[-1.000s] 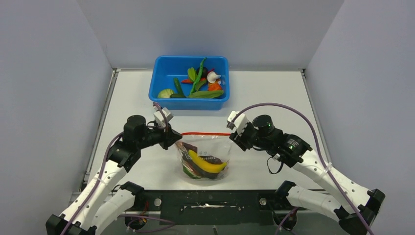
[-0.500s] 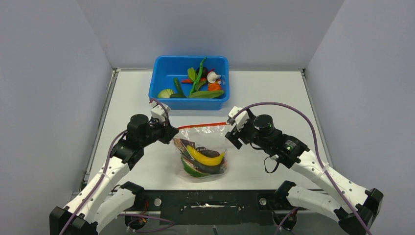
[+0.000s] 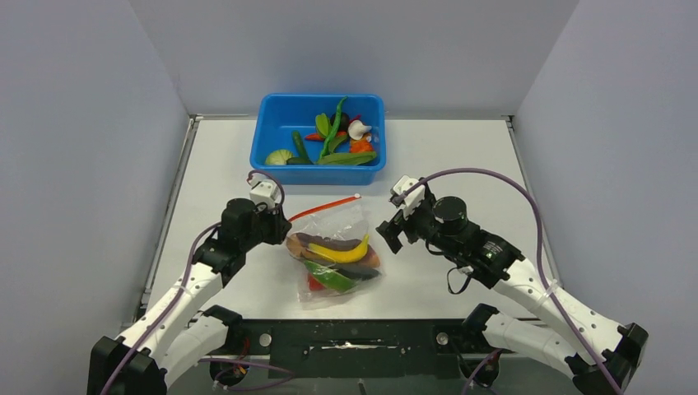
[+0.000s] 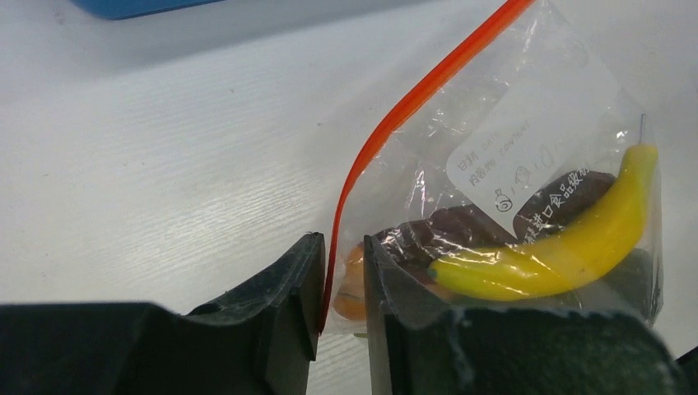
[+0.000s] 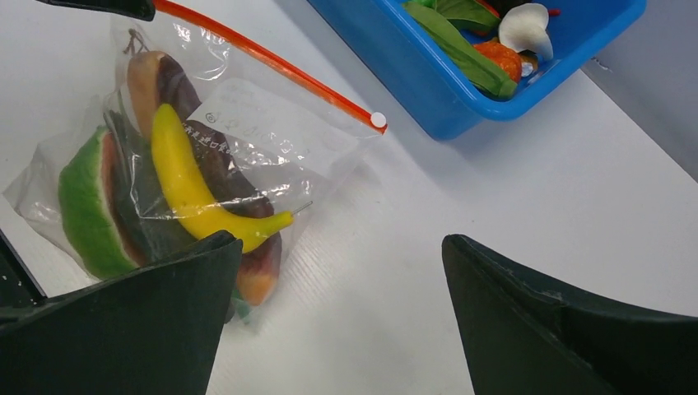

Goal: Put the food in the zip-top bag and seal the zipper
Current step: Place the zipper food storage bag at the center of the board.

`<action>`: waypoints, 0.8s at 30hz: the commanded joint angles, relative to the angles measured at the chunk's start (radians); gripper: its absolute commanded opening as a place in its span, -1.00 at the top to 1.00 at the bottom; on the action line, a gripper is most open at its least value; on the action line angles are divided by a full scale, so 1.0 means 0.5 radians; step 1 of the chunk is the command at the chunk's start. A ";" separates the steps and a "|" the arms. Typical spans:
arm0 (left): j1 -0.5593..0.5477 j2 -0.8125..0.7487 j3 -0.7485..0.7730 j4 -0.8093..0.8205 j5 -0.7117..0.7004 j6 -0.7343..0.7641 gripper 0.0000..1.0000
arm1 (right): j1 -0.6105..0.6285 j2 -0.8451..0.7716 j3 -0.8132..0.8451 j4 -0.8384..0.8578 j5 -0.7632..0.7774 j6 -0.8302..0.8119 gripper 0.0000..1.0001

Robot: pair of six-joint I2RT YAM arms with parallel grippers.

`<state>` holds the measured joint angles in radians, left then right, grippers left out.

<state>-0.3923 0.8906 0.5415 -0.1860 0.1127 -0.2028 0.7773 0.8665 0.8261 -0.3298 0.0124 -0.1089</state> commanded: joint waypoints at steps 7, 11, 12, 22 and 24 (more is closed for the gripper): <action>0.021 -0.197 0.034 0.190 -0.319 -0.079 -0.40 | -0.010 -0.097 -0.048 0.309 -0.022 0.284 -0.95; 0.021 -0.316 0.126 0.160 -0.439 -0.196 -0.42 | -0.010 -0.121 -0.003 0.328 0.223 0.563 -0.95; 0.021 -0.337 0.155 0.154 -0.431 -0.199 -0.43 | -0.011 -0.108 0.024 0.297 0.297 0.671 -0.95; 0.019 -0.428 0.461 0.047 -0.356 -0.527 -0.45 | -0.008 0.089 0.330 0.015 0.581 1.139 -0.95; 0.021 -0.458 0.475 0.047 -0.331 -0.504 -0.45 | -0.008 0.084 0.368 -0.029 0.666 1.179 -0.95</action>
<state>-0.3889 0.6910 0.7265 -0.1745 -0.0727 -0.4118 0.7776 0.9123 0.9363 -0.3153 0.2298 0.3725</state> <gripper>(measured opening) 0.725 0.978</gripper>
